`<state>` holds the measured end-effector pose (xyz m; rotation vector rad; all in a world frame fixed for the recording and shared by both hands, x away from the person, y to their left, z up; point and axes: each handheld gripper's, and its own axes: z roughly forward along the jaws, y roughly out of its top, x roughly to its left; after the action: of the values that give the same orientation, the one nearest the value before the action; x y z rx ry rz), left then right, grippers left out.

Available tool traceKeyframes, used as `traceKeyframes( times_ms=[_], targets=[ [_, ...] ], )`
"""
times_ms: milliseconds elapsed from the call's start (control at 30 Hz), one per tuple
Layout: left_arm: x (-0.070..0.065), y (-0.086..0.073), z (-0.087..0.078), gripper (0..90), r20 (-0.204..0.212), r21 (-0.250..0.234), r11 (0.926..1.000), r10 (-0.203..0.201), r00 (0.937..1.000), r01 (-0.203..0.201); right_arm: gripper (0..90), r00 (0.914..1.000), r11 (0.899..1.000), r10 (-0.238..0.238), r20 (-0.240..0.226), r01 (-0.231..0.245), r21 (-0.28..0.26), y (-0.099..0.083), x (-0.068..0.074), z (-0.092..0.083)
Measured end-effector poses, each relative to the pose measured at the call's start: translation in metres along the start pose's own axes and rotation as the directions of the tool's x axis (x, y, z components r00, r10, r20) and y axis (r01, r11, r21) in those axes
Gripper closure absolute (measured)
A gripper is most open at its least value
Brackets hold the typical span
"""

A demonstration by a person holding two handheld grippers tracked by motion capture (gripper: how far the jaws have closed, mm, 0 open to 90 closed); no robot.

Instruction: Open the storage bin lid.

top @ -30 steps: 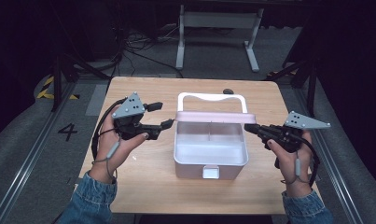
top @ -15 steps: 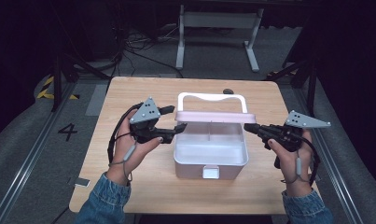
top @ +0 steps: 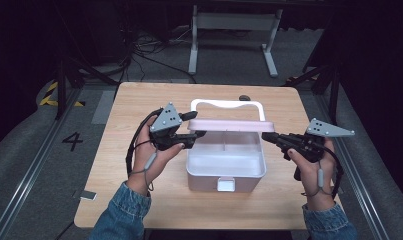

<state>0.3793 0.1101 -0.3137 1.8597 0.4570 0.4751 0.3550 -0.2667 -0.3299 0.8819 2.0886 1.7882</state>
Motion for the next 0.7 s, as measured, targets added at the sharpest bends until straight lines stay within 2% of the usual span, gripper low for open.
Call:
traceKeyframes(
  times_ms=[33,133,267,433,567,700],
  targets=[
    [-0.001,0.001,0.000,49.5,-0.014,-0.010,0.9999,0.011,0.9998,-0.011,90.0,1.0000,1.000,0.000,0.001,0.000,0.001,0.000,0.000,0.000],
    [0.000,0.001,0.000,54.3,-0.020,-0.014,0.9998,0.017,0.9997,-0.017,90.0,1.0000,1.000,0.002,0.000,-0.002,0.003,0.000,0.000,0.000],
    [-0.001,0.001,0.000,55.8,-0.038,-0.023,0.9992,0.033,0.9987,-0.034,90.0,1.0000,1.000,0.003,-0.002,-0.003,0.000,0.000,0.001,0.000],
    [0.001,0.002,0.000,56.5,-0.037,-0.028,0.9993,0.023,0.9991,-0.024,89.9,1.0000,1.000,0.004,0.000,-0.004,0.004,0.000,0.001,-0.002],
    [0.005,0.004,0.001,57.9,-0.032,-0.025,0.9996,0.015,0.9994,-0.016,86.3,1.0000,1.000,-0.001,0.005,0.001,0.023,0.000,0.002,-0.004],
    [0.010,0.007,0.002,59.1,-0.025,-0.022,0.9997,-0.015,0.9996,0.014,85.1,1.0000,1.000,-0.003,0.007,0.003,0.026,0.000,0.004,-0.008]
  ],
)
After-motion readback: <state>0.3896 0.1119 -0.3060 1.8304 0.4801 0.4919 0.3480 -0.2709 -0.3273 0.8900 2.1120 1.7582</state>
